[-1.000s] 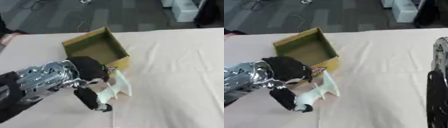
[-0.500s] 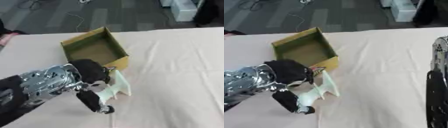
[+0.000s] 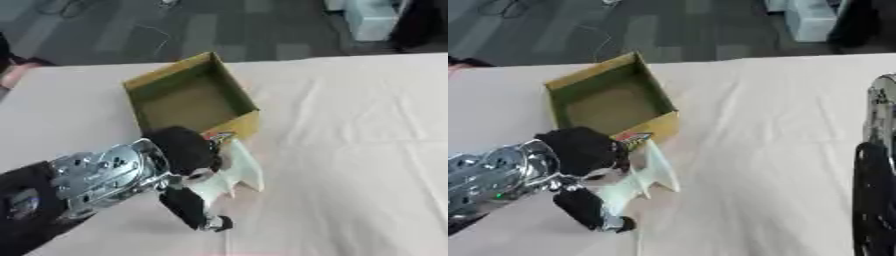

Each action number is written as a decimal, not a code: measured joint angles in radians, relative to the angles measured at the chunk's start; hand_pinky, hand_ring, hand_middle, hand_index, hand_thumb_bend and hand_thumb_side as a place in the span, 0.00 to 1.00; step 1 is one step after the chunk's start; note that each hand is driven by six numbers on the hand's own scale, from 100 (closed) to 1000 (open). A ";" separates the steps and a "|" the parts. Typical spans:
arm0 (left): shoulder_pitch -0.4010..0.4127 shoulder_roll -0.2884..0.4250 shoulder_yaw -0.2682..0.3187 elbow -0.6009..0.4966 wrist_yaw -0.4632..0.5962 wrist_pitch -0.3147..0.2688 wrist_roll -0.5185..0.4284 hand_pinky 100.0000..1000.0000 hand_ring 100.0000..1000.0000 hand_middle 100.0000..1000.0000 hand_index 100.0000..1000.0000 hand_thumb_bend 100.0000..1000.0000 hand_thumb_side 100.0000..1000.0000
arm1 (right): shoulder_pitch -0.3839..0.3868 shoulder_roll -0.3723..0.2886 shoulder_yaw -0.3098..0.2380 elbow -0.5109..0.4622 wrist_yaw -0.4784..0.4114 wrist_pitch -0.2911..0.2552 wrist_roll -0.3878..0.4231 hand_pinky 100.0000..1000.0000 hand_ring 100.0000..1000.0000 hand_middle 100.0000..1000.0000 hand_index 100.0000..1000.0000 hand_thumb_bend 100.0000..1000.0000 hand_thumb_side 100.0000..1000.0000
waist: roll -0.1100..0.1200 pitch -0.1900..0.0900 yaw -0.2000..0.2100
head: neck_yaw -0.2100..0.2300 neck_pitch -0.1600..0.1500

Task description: Pick up objects on the table and place them in the box.

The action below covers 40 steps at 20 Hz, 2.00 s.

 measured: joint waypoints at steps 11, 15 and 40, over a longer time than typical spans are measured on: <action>-0.002 -0.047 0.017 0.157 0.036 0.066 0.042 0.48 0.74 0.82 0.86 0.42 0.99 | 0.000 0.000 0.000 0.000 0.001 0.000 0.000 0.65 0.53 0.54 0.68 0.00 0.90 | -0.002 0.000 0.000 | 0.027 0.000; -0.004 -0.067 0.017 0.203 0.068 0.082 0.058 0.48 0.74 0.82 0.86 0.42 0.99 | 0.000 0.000 0.000 0.000 0.002 0.000 -0.001 0.65 0.53 0.54 0.68 0.00 0.91 | -0.003 0.000 0.000 | 0.027 0.000; -0.032 -0.171 -0.026 0.363 0.031 0.030 0.007 0.52 0.80 0.85 0.89 0.49 0.95 | -0.017 0.018 0.012 0.000 0.014 -0.004 -0.013 0.65 0.53 0.54 0.68 0.00 0.91 | -0.002 0.007 -0.014 | 0.017 0.000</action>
